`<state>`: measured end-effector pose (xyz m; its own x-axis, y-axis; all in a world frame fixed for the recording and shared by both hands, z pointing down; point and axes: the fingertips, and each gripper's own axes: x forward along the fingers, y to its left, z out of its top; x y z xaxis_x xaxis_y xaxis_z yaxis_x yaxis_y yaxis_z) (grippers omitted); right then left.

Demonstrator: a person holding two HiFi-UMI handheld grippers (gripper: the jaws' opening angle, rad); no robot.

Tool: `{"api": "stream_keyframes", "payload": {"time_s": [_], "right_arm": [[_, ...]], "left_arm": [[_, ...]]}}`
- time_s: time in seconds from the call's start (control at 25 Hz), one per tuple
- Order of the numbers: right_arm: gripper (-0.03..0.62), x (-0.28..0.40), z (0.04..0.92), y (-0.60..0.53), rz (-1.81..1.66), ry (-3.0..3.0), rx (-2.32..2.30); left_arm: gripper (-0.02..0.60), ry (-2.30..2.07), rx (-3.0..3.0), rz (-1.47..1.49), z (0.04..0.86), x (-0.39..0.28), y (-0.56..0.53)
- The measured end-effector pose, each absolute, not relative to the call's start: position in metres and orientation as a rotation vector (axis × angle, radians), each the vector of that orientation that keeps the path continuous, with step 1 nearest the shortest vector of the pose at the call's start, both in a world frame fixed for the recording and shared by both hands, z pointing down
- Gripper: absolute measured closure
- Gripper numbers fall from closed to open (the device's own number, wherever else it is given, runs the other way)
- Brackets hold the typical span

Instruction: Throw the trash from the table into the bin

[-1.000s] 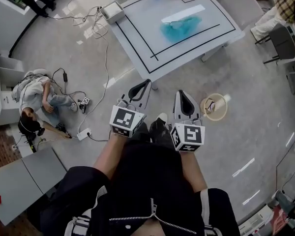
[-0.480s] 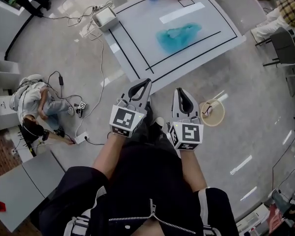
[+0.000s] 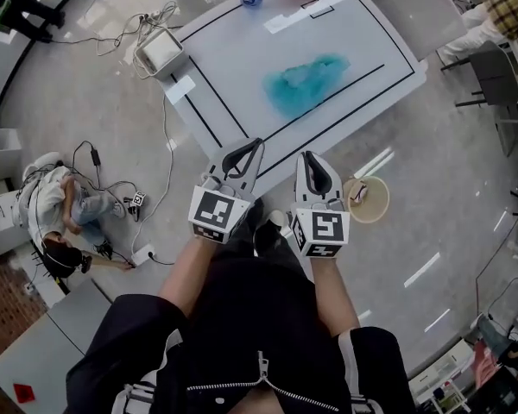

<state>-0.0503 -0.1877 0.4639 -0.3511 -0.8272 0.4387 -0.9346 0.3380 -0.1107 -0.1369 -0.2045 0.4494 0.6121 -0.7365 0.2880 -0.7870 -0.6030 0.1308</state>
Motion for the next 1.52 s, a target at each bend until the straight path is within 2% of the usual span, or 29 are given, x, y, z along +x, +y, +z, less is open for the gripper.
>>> {"api": "stream_keyframes", "payload": {"time_s": [0.16, 0.36, 0.6, 1.0, 1.52], "right_arm": [[0.569, -0.048, 0.48, -0.22, 0.513, -2.265, 1.576], [0.447, -0.049, 0.511, -0.261, 0.52, -2.227, 1.521], [0.344, -0.062, 0.554, -0.297, 0.594, -2.189, 1.454], [0.31, -0.054, 0.613, -0.355, 0.558, -2.037, 1.464], [0.309, -0.049, 0.674, -0.377, 0.708, -1.852, 1.436]], "left_arm": [[0.575, -1.226, 2.609, 0.321, 0.455, -0.14, -0.224], [0.575, -1.226, 2.586, 0.322, 0.465, -0.148, -0.244], [0.575, -1.238, 2.533, 0.311, 0.478, -0.166, -0.256], [0.575, -1.263, 2.479, 0.336, 0.495, -0.194, -0.266], [0.575, -1.226, 2.464, 0.339, 0.507, -0.204, -0.28]]}}
